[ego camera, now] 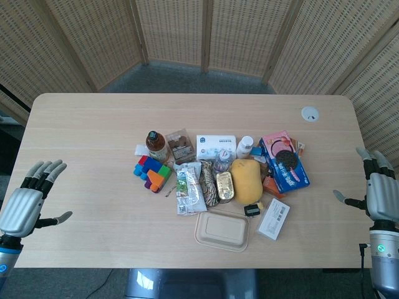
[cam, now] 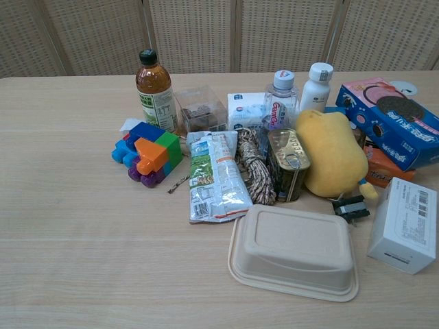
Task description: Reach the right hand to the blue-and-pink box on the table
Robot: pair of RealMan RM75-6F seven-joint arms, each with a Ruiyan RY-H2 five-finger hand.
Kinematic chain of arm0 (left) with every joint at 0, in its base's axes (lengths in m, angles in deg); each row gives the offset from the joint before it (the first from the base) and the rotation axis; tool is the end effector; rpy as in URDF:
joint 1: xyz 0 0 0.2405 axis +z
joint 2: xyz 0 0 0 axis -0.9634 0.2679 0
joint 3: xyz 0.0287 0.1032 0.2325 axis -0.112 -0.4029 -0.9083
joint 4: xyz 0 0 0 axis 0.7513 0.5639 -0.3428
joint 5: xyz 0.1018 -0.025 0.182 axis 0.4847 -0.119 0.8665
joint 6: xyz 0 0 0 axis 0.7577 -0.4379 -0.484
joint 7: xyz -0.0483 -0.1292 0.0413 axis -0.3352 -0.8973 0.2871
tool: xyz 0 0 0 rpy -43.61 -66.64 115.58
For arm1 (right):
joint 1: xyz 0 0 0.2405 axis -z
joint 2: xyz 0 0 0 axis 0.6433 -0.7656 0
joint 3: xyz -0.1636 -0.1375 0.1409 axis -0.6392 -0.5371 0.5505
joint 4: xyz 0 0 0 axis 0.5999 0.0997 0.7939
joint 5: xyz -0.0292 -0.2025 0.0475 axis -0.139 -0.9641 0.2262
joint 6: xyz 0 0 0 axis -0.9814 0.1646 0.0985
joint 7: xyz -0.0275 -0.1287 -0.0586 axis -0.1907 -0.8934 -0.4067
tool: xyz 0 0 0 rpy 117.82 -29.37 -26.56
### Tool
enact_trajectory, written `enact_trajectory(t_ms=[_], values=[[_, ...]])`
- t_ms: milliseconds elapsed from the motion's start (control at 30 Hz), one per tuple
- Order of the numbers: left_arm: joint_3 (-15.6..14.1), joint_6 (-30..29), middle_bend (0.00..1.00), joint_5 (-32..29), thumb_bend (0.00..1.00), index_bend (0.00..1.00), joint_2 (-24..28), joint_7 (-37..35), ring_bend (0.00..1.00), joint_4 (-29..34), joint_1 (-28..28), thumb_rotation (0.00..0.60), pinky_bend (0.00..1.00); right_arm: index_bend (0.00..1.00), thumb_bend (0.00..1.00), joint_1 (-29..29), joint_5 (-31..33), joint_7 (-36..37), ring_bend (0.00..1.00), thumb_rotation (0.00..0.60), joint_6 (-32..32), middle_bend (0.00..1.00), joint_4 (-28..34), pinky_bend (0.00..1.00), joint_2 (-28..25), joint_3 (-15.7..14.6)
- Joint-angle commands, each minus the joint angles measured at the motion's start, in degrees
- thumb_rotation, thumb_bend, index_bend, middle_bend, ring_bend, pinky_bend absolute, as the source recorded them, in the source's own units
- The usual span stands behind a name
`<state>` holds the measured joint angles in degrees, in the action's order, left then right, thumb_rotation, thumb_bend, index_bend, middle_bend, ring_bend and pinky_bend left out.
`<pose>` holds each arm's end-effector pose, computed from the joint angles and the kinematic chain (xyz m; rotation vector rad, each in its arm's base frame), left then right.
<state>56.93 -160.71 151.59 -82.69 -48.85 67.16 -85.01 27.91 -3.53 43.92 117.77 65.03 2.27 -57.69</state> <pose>-0.2492 0.1987 0.1598 -1.5289 -0.9650 -1.0836 -0.2673 -0.2449 0.1926 1.1249 -1.0097 0.9617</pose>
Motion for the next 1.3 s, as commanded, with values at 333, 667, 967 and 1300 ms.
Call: enact_trajectory(t_ms=[333, 667, 967, 1300], values=[[0.0, -0.6, 0.0, 0.3, 0.13, 0.0, 0.4, -0.2, 0.0, 0.1, 0.2, 0.6, 0.0, 0.0, 0.0, 0.0, -0.4, 0.0, 0.0, 0.6, 0.1, 0.0, 0.5, 0.0, 0.1, 0.0], [0.2, -0.1, 0.0, -0.2, 0.13, 0.0, 0.6, -0.8, 0.0, -0.3, -0.2, 0.6, 0.0, 0.0, 0.0, -0.6, -0.6, -1.1, 0.0, 0.6, -0.3, 0.0, 1.4, 0.0, 1.1, -0.3], [0.4, 0.6, 0.0, -0.2, 0.13, 0.0, 0.2, -1.9, 0.0, -1.4, -0.8, 0.6, 0.0, 0.0, 0.0, -2.1, 0.0, -5.1, 0.0, 0.594, -0.4, 0.0, 2.8, 0.0, 5.4, -1.1], [0.5, -0.2, 0.0, 0.4, 0.13, 0.0, 0.9, -1.8, 0.0, -0.9, -0.8, 0.6, 0.0, 0.0, 0.0, -5.7, 4.9, -9.6, 0.0, 0.555, -3.8, 0.0, -1.4, 0.0, 12.4, -0.8]])
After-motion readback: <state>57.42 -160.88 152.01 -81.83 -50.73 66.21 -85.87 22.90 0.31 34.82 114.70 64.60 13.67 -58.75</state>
